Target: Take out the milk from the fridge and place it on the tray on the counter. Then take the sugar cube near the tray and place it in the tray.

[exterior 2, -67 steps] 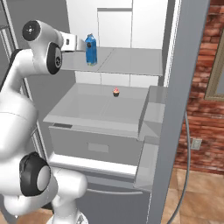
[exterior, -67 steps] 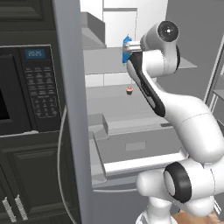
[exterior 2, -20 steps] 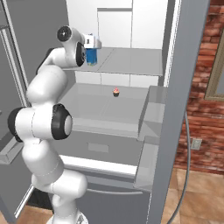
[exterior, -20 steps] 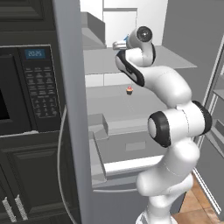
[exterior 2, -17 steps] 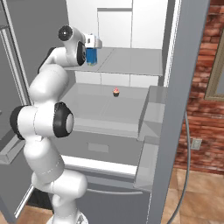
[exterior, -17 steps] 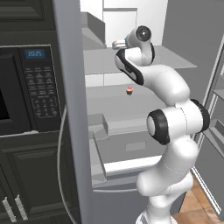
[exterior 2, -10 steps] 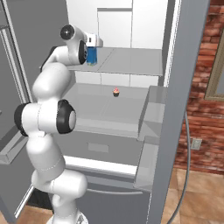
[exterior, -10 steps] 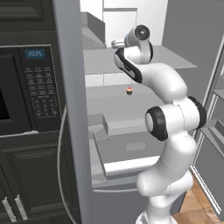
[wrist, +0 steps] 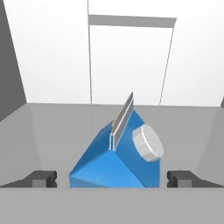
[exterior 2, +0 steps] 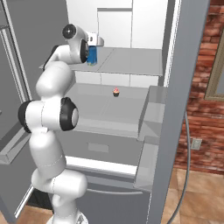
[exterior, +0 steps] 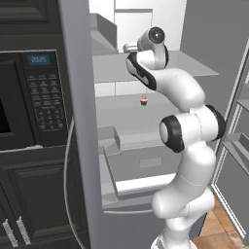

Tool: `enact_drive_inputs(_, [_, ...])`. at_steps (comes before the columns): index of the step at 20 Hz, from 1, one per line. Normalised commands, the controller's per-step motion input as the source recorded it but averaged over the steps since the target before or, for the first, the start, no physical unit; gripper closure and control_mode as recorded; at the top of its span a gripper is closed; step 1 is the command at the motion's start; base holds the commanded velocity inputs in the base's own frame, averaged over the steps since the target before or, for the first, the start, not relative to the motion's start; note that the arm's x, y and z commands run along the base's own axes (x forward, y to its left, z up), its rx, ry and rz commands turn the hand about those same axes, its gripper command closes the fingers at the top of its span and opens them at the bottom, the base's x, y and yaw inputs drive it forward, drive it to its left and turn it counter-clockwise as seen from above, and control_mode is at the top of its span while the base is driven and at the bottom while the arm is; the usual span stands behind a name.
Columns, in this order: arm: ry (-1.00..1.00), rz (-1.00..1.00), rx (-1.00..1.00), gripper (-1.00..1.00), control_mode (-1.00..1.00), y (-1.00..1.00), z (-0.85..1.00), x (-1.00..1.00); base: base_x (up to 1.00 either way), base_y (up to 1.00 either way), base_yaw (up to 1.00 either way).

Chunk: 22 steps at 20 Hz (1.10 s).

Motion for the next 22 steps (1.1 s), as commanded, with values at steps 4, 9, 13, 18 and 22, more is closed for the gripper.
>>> enact_drive_inputs(4, [0.0, 0.0, 0.0, 1.0, -1.0, 0.0, 0.0, 0.08, 0.0, 0.0, 0.0])
enact_drive_inputs(9, [0.0, 0.0, 0.0, 1.0, -1.0, 0.0, 0.0, 0.02, 0.0, 0.0, 0.0])
enact_drive_inputs(13, [-0.01, 0.0, 0.0, 1.0, -1.0, 0.0, 0.0, 0.0, 0.0, 0.0, 0.0])
enact_drive_inputs(18, [-0.04, 0.0, 0.0, 1.0, -1.0, -0.02, 0.02, -0.15, 0.0, 0.0, 0.0])
enact_drive_inputs(22, [-0.05, -0.01, -0.06, 1.0, -1.0, 0.13, 0.2, -0.52, 0.0, 0.0, 0.0])
